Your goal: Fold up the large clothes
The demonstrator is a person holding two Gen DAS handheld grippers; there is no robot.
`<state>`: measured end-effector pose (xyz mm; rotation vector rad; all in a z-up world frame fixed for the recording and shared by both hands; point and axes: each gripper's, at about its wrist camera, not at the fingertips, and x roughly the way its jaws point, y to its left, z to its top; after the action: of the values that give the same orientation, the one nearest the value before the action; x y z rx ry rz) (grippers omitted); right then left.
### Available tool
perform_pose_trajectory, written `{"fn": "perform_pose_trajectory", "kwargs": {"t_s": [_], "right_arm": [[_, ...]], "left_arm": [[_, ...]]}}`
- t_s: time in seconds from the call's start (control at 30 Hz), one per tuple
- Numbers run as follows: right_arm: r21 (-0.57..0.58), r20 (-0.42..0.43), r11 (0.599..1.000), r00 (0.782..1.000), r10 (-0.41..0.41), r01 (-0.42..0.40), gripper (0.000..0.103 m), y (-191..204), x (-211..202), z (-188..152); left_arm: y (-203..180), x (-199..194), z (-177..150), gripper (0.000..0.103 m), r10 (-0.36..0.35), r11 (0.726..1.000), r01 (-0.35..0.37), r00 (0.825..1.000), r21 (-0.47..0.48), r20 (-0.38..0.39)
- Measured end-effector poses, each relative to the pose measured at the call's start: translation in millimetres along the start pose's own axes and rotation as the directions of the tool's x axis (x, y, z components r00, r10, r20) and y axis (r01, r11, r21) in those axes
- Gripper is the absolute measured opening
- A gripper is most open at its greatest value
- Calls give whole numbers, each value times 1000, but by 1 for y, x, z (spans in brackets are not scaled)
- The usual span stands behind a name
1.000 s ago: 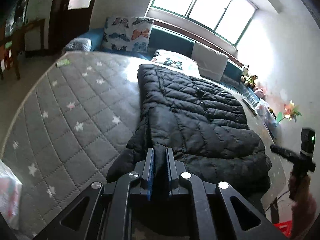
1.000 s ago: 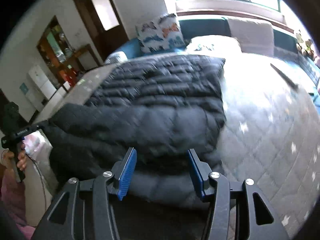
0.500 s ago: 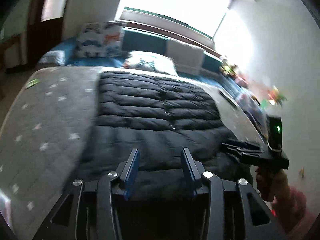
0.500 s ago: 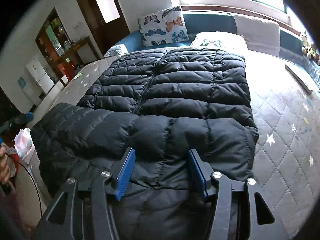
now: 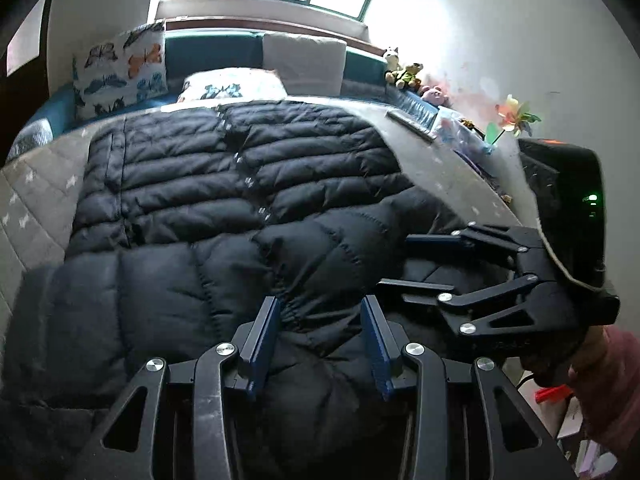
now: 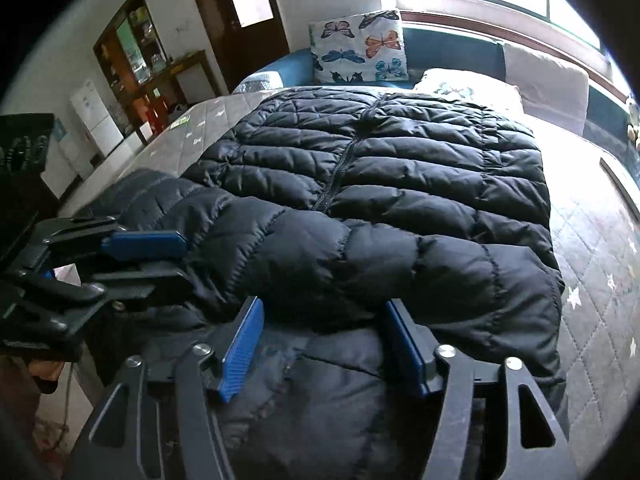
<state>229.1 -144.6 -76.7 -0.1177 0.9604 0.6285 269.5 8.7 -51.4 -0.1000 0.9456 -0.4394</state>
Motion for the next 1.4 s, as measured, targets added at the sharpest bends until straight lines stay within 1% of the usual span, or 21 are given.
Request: {"fn": "perform_pose_trajectory", "kwargs": {"t_s": [0.1,0.13,0.17,0.23,0.5,0.63,0.73,0.87,1.03,1.17,1.23,1.27,1.33,1.4], "right_arm": [[-29,-7,999,1000,-27,26,74,7,6,-2],[-35,-10,999,999,-35,34,74,8,8,-3],[-39,-12,998,999,-40,40,74,10,9,-4],[-51,-20,997,998,-51,50,76,12,13,-5],[-72,-37,995,996,-78,75,77,15,24,-10],[-88,-14,992,996,-90,89,77,17,24,-14],[-100,6,990,995,-100,101,77,19,23,-17],[-107,1,988,994,-111,111,77,24,12,-21],[-129,-11,987,995,-96,94,77,30,-4,-34],[-165,6,978,992,-125,124,77,35,0,-48],[-184,16,972,989,-146,147,77,38,4,-52],[-184,16,972,989,-148,148,77,38,4,-52],[-177,10,975,991,-136,136,77,36,2,-50],[-176,7,976,992,-127,127,77,34,2,-49]], "left_arm": [[16,7,-7,43,-3,999,3,1000,-32,-8],[20,9,-9,41,-10,999,9,1000,-44,-12],[25,13,-11,38,-10,998,9,1000,-57,-18],[31,18,-14,36,-13,997,12,1000,-72,-20],[40,27,-22,33,-18,994,17,1000,-104,-8],[39,28,-25,33,-3,996,3,1000,-92,-4],[39,27,-25,33,-5,996,5,1000,-91,-4],[39,27,-27,33,-13,996,13,1000,-90,-3],[37,27,-28,33,-5,997,5,1000,-76,3],[35,24,-27,33,-4,998,4,1000,-63,6],[33,16,-25,33,9,998,-9,1000,-69,-2],[32,6,-23,33,8,998,-7,1000,-66,11],[32,-17,-22,33,15,998,-11,997,-54,76],[38,-40,-23,33,33,998,-26,990,-52,134]]}}
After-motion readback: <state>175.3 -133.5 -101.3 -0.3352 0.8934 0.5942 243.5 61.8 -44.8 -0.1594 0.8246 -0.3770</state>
